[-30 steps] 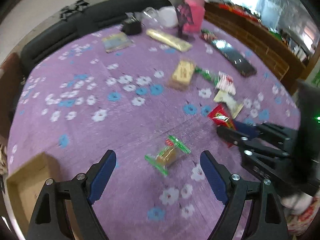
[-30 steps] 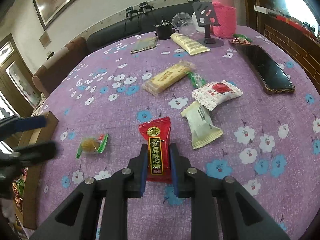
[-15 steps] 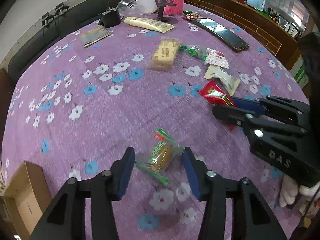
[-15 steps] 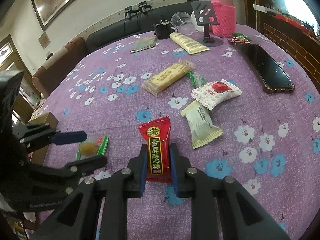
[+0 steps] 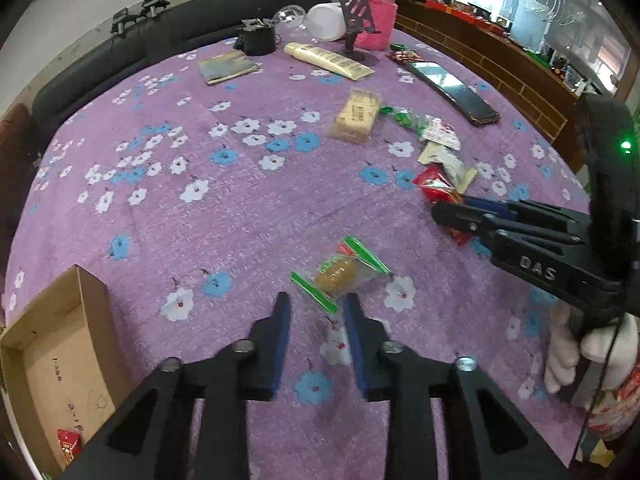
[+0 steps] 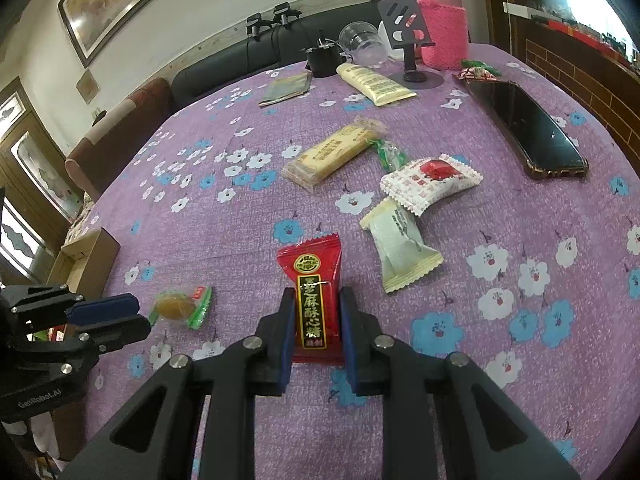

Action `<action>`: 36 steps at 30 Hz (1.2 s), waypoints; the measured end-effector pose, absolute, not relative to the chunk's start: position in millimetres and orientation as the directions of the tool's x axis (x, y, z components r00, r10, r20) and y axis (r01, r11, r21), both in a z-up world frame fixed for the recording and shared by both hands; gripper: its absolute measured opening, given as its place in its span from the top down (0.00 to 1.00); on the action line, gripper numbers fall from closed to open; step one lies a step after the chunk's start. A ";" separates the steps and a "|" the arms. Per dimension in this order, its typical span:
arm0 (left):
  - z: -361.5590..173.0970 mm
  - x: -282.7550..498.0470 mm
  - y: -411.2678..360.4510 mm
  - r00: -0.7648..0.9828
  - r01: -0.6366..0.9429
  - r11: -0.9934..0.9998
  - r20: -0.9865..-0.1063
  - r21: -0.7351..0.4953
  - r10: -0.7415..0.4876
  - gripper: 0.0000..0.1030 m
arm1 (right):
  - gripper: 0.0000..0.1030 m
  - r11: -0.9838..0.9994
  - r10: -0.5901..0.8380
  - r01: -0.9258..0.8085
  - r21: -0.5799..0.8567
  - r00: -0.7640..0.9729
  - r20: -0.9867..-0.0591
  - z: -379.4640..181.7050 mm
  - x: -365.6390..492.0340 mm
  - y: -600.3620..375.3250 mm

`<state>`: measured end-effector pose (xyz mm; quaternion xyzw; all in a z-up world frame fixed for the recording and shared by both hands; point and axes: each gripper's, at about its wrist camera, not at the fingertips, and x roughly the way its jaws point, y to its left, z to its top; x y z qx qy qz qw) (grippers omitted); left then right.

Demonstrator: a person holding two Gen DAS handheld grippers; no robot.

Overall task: Organize snacks
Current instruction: 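Grasp a red snack bar with the right gripper while the left grasps a clear green-edged packet, then carry both snacks over the cardboard tray and open both grippers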

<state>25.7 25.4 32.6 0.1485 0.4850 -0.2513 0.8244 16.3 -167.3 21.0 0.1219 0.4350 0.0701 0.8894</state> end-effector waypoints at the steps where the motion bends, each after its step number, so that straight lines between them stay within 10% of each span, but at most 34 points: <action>1: 32.8 26.5 22.5 0.412 0.559 0.829 -0.870 0.004 -0.273 0.54 | 0.81 0.960 0.233 -0.018 0.281 0.611 -0.757 20.9 15.9 -167.3; 7: 30.6 26.8 -8.6 0.465 0.613 0.784 -0.848 0.099 -0.256 0.24 | 0.81 0.958 0.237 -0.016 0.286 0.609 -0.757 20.7 15.0 -167.3; 10: 17.0 24.6 -24.9 0.463 0.650 0.740 -0.864 0.176 -0.200 0.23 | 0.81 0.958 0.237 -0.017 0.287 0.609 -0.757 20.6 15.0 -167.7; 14: 15.6 19.3 -27.0 0.437 0.659 0.733 -0.879 0.169 -0.189 0.66 | 0.81 0.958 0.236 -0.017 0.286 0.609 -0.757 20.8 15.7 -168.4; 36: 92.1 -58.0 61.2 0.532 0.466 0.881 -0.768 -0.087 -0.357 0.79 | 0.81 0.962 0.219 -0.017 0.274 0.651 -0.727 30.5 4.8 -168.4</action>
